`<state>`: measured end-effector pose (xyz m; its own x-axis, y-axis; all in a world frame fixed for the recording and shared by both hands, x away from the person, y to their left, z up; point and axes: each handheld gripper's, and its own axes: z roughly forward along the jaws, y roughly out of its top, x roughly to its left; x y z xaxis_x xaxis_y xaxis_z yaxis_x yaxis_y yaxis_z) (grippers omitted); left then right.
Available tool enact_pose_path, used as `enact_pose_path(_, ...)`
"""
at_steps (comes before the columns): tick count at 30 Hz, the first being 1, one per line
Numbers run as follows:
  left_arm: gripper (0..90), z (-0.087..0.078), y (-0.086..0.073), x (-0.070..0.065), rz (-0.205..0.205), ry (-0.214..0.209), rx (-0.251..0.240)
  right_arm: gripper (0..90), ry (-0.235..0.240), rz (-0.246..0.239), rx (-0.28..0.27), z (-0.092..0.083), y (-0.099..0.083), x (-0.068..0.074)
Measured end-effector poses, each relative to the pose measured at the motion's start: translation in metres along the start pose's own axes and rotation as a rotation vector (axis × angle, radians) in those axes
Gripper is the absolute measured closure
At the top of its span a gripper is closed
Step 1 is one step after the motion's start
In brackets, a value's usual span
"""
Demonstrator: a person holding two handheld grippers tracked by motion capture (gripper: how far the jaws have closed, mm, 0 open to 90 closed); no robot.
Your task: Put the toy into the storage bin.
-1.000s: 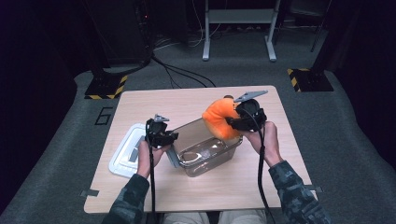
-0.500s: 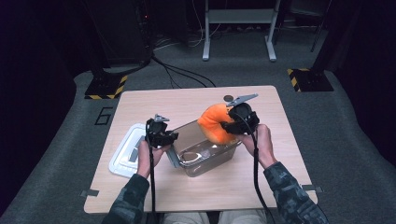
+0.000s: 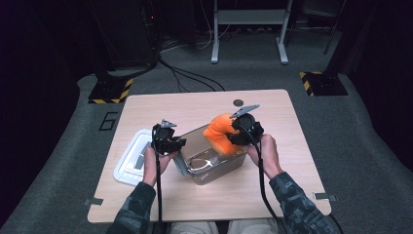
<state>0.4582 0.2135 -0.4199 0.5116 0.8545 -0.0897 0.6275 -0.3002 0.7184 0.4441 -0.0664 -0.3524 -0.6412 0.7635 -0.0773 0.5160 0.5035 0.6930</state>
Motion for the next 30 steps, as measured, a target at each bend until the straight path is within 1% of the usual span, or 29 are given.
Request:
enact_pose_path(1, 70.3, 0.0, 0.0, 0.0, -0.001, -0.001, 0.001, 62.8, 0.0, 0.002, 0.003, 0.001, -0.001, 0.001)
enact_pose_path(2, 70.3, 0.0, 0.0, 0.0, 0.0, 0.0, 0.0, 62.8, 0.0, -0.011, -0.001, 0.003, -0.002, 0.002)
enact_pose_path(3, 70.3, 0.0, 0.0, 0.0, -0.001, -0.001, 0.001, 62.7, 0.004, 0.013, 0.013, 0.003, -0.002, 0.004)
enact_pose_path(4, 70.3, 0.0, 0.0, 0.0, -0.001, -0.001, -0.001, 62.7, 0.007, 0.016, 0.024, 0.004, -0.003, 0.005)
enact_pose_path(5, 70.3, 0.0, 0.0, 0.0, 0.0, -0.001, -0.001, 62.7, 0.01, 0.012, 0.015, 0.007, -0.003, 0.005)
enact_pose_path(7, 70.3, 0.0, 0.0, 0.0, -0.001, -0.001, -0.002, 62.6, 0.016, 0.006, 0.018, 0.011, -0.005, 0.005)
enact_pose_path(9, 70.3, 0.0, 0.0, 0.0, -0.001, -0.002, -0.002, 62.5, 0.02, 0.016, 0.031, 0.015, -0.007, 0.006)
enact_pose_path(13, 70.3, 0.0, 0.0, 0.0, -0.001, -0.003, -0.001, 62.0, 0.034, 0.037, 0.049, 0.022, -0.01, 0.004)
enact_pose_path(14, 70.3, 0.0, 0.0, 0.0, -0.001, -0.003, 0.0, 61.8, 0.035, 0.031, 0.057, 0.023, -0.01, 0.003)
enact_pose_path(17, 70.3, 0.0, 0.0, 0.0, -0.001, -0.004, 0.0, 61.1, 0.04, 0.044, 0.066, 0.027, -0.011, 0.002)
enact_pose_path(20, 70.3, 0.0, 0.0, 0.0, 0.0, -0.004, 0.001, 60.8, 0.039, 0.043, 0.069, 0.03, -0.011, 0.002)
enact_pose_path(30, 70.3, 0.0, 0.0, 0.001, 0.001, -0.006, 0.004, 58.8, 0.054, 0.052, 0.136, 0.045, -0.01, 0.001)
